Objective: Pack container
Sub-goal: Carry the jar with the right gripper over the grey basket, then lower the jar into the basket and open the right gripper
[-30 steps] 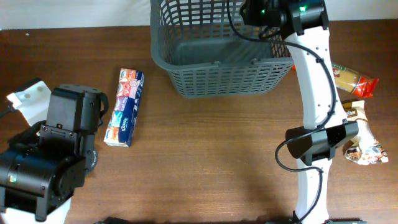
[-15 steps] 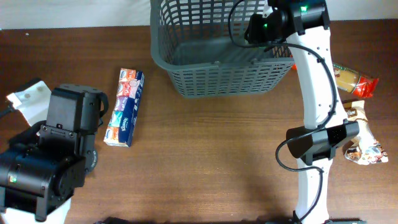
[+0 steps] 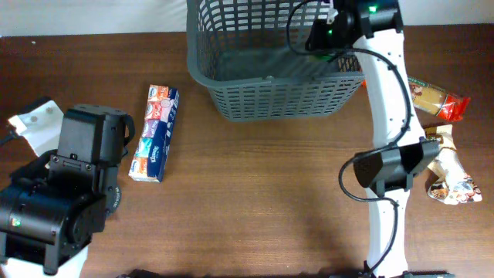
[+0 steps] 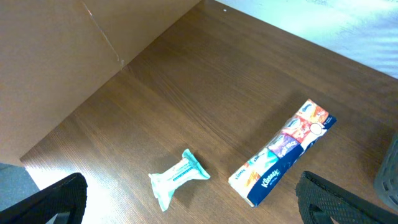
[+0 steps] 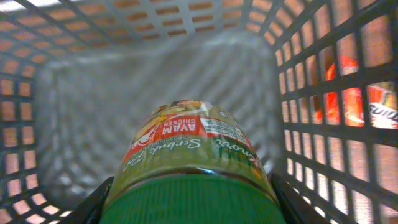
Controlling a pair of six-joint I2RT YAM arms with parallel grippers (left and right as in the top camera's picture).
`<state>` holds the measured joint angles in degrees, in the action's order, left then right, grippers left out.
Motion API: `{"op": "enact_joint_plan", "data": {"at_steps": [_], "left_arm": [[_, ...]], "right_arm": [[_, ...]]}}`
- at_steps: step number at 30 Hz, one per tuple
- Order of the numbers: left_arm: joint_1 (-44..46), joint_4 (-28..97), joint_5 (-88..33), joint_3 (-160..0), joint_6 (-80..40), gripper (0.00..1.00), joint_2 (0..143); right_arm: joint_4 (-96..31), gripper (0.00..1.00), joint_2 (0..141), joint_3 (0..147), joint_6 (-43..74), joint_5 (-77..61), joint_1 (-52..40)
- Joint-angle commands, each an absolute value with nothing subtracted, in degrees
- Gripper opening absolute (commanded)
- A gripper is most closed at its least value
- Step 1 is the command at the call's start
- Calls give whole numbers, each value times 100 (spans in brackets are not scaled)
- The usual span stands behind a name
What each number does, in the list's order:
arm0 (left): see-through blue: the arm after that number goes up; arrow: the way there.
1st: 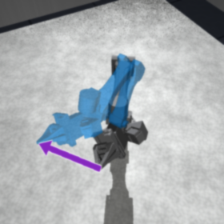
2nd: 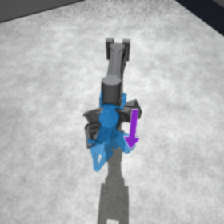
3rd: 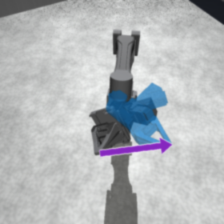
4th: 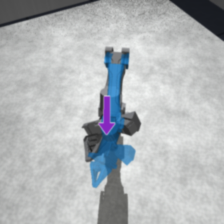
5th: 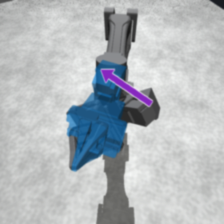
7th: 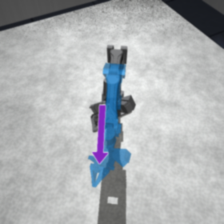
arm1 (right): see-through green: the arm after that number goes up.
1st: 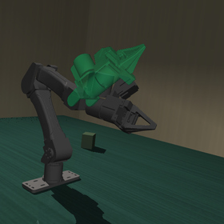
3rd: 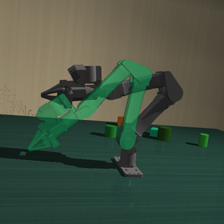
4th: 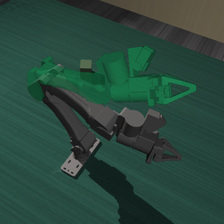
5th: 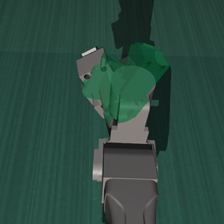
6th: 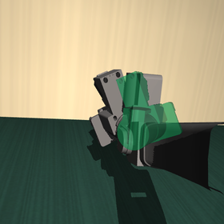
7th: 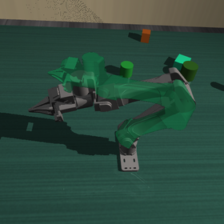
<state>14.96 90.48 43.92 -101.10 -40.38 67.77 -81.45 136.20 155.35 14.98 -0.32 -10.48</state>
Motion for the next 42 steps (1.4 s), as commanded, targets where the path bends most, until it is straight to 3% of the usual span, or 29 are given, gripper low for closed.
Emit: {"op": "enact_joint_plan", "data": {"at_steps": [1, 13, 21, 25, 42], "left_arm": [[1468, 9054, 4412, -10156, -4115, 99, 6779], [1468, 9054, 4412, -10156, -4112, 99, 6779], [1468, 9054, 4412, -10156, -4115, 100, 6779], [1468, 9056, 4412, -10156, -4115, 100, 6779], [1468, 9054, 4412, -10156, -4115, 99, 6779]], "right_arm": [[-8149, 4, 13784, 15618, 1496, -130, -1041], [-8276, 4, 14009, 15618, 1389, -123, -1041], [-8318, 20, 14009, 15618, 1389, -128, -1041], [-8315, 34, 14009, 15618, 1391, -128, -1041], [-8167, 34, 14022, 15358, 1393, -128, -1048]]}}
